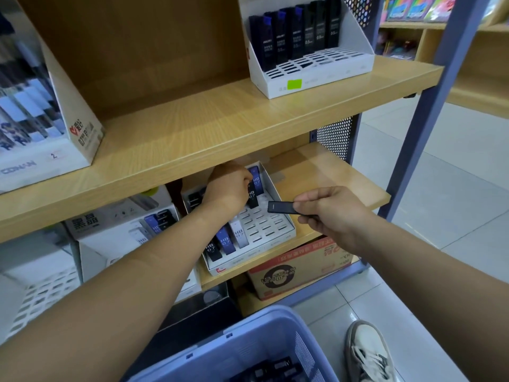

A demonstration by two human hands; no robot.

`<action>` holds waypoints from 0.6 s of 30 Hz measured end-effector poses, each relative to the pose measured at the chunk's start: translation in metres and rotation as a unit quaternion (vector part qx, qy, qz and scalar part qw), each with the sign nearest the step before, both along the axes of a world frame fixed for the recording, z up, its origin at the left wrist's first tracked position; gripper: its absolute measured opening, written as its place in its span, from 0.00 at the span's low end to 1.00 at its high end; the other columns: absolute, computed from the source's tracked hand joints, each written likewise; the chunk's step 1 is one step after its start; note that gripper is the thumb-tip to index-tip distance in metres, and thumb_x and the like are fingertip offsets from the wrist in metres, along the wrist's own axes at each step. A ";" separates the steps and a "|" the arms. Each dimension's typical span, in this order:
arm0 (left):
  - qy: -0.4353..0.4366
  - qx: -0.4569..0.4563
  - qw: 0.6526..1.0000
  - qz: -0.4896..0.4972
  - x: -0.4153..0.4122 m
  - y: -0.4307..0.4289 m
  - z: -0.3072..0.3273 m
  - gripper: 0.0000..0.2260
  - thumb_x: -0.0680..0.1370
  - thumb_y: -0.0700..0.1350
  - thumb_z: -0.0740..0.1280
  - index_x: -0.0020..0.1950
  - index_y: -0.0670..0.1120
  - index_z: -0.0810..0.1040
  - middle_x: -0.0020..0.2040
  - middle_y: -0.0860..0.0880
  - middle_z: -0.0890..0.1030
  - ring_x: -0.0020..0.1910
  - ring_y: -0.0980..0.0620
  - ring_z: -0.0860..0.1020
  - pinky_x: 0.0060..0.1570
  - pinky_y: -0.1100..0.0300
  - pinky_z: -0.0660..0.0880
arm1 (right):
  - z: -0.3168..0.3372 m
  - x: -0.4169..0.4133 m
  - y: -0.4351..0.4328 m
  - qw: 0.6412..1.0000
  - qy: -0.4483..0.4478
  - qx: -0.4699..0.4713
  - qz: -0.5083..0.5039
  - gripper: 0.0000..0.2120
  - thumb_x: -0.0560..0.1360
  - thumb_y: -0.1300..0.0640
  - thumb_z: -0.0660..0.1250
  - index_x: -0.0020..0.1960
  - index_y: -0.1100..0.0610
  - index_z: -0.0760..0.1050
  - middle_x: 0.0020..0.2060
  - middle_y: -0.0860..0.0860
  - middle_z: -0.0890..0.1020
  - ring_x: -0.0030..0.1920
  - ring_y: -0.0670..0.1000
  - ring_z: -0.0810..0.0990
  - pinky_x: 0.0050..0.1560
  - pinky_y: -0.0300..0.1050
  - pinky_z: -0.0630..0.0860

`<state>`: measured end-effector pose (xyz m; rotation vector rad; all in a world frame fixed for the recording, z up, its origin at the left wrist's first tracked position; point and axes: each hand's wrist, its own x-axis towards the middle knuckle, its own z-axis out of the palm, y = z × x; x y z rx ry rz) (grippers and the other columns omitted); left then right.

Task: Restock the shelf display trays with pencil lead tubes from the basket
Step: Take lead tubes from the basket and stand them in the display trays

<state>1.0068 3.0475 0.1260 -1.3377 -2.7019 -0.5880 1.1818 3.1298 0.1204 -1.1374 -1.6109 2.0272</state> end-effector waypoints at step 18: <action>-0.357 0.205 0.910 -0.056 0.071 -0.060 0.019 0.09 0.78 0.42 0.66 0.57 0.50 0.80 0.46 0.48 0.82 0.38 0.54 0.81 0.40 0.63 0.79 | 0.012 0.016 -0.009 0.984 0.035 -0.053 0.167 0.10 0.75 0.68 0.68 0.51 0.58 0.84 0.40 0.51 0.86 0.38 0.45 0.81 0.41 0.38 0.72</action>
